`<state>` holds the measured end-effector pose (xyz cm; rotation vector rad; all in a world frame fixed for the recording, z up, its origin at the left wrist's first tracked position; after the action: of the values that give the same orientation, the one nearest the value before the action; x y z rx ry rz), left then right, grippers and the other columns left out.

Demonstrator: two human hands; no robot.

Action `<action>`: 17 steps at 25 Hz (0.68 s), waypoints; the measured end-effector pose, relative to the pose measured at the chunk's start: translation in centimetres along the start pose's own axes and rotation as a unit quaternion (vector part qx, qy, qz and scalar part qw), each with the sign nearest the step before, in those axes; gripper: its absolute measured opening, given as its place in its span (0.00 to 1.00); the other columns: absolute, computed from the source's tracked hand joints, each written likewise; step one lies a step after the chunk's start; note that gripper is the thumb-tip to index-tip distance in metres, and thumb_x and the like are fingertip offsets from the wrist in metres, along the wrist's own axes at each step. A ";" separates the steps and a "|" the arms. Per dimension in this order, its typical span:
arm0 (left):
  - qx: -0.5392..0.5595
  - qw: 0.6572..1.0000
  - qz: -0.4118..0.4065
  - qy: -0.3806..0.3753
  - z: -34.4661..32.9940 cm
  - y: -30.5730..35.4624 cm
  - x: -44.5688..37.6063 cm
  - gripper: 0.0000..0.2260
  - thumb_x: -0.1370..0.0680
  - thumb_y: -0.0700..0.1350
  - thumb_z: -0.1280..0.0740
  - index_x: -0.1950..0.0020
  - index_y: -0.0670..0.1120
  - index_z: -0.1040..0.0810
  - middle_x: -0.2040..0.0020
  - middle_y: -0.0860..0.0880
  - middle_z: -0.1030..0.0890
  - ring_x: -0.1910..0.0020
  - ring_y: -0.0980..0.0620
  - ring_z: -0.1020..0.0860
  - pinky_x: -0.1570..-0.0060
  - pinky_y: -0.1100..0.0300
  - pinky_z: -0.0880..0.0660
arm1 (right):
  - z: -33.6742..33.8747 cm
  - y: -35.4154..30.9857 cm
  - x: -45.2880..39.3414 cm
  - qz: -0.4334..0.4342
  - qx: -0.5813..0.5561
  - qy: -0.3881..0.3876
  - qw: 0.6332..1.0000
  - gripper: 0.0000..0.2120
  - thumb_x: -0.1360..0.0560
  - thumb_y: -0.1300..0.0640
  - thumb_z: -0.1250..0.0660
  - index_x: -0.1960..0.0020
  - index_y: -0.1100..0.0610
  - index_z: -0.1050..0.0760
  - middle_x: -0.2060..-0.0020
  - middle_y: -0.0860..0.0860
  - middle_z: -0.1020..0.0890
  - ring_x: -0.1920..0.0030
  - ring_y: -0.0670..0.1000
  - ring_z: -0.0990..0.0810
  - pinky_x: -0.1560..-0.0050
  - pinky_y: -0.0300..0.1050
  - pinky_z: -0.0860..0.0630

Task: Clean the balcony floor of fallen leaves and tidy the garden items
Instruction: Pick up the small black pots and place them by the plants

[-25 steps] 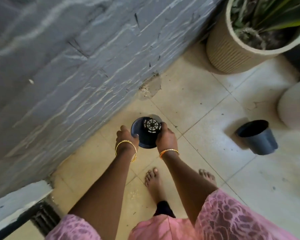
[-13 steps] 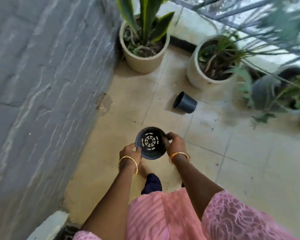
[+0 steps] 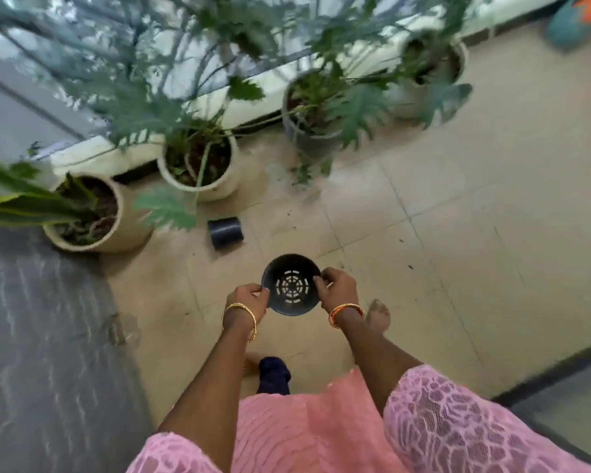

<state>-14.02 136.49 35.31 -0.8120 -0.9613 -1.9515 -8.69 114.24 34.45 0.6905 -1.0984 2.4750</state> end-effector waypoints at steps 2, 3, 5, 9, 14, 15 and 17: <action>0.005 0.999 -0.027 -0.016 -3.8 6.1 3.0 0.11 0.23 0.43 0.34 0.44 0.41 0.20 0.57 0.40 0.17 0.63 0.44 0.18 0.63 0.55 0.20 | 6.5 2.8 -0.1 -0.037 -0.045 0.035 0.998 0.08 0.27 0.57 0.32 0.59 0.63 0.22 0.62 0.60 0.19 0.60 0.59 0.21 0.60 0.46 0.25; -0.002 0.999 -0.039 -0.023 -5.7 9.0 4.7 0.11 0.22 0.42 0.35 0.42 0.40 0.21 0.55 0.39 0.17 0.64 0.44 0.18 0.69 0.58 0.22 | 9.6 4.2 0.1 -0.056 -0.073 0.050 0.995 0.08 0.27 0.58 0.32 0.59 0.63 0.22 0.62 0.60 0.19 0.60 0.60 0.21 0.59 0.51 0.22; -0.018 0.997 -0.060 -0.036 -10.2 14.2 7.4 0.12 0.21 0.42 0.35 0.40 0.39 0.22 0.52 0.38 0.18 0.64 0.44 0.20 0.75 0.63 0.28 | 16.1 6.8 0.3 -0.087 -0.105 0.079 0.987 0.07 0.28 0.59 0.32 0.59 0.64 0.22 0.62 0.61 0.19 0.60 0.62 0.21 0.58 0.55 0.22; -0.073 0.989 -0.102 -0.077 -19.0 24.1 11.8 0.09 0.23 0.39 0.36 0.45 0.39 0.22 0.61 0.39 0.20 0.67 0.44 0.22 0.69 0.58 0.24 | 29.2 10.3 0.4 -0.104 -0.116 0.135 0.979 0.06 0.28 0.60 0.33 0.58 0.65 0.23 0.61 0.63 0.19 0.57 0.60 0.22 0.62 0.44 0.32; -0.091 0.974 -0.138 -0.153 -31.5 33.0 10.4 0.12 0.35 0.42 0.35 0.52 0.47 0.25 0.50 0.36 0.19 0.58 0.39 0.19 0.55 0.44 0.20 | 41.3 15.5 -1.6 -0.173 -0.150 0.204 0.952 0.06 0.28 0.60 0.33 0.54 0.63 0.22 0.57 0.61 0.19 0.55 0.60 0.21 0.59 0.45 0.27; -0.103 0.970 -0.146 -0.166 -33.0 35.3 11.5 0.14 0.35 0.44 0.36 0.51 0.47 0.26 0.47 0.36 0.19 0.55 0.37 0.18 0.54 0.42 0.20 | 42.6 16.6 -2.2 -0.194 -0.179 0.211 0.941 0.07 0.29 0.59 0.33 0.52 0.61 0.23 0.56 0.61 0.19 0.56 0.60 0.20 0.57 0.46 0.23; -0.126 0.961 -0.162 -0.185 -36.1 40.3 12.8 0.13 0.27 0.43 0.38 0.43 0.44 0.26 0.45 0.37 0.20 0.52 0.38 0.18 0.57 0.47 0.19 | 45.2 18.6 -4.0 -0.233 -0.234 0.214 0.919 0.10 0.30 0.59 0.32 0.50 0.59 0.25 0.56 0.61 0.19 0.57 0.61 0.19 0.56 0.53 0.19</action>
<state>7.47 85.48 40.53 -1.2637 -1.1316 -2.2852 -1.37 67.56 47.46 0.2108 -1.1269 1.7473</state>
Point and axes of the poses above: each hand's wrist, its own x-axis away from the middle knuckle, its own z-axis out of the back of the hand, y = z × x, the point moved 9 cm from there along -x, towards the middle knuckle
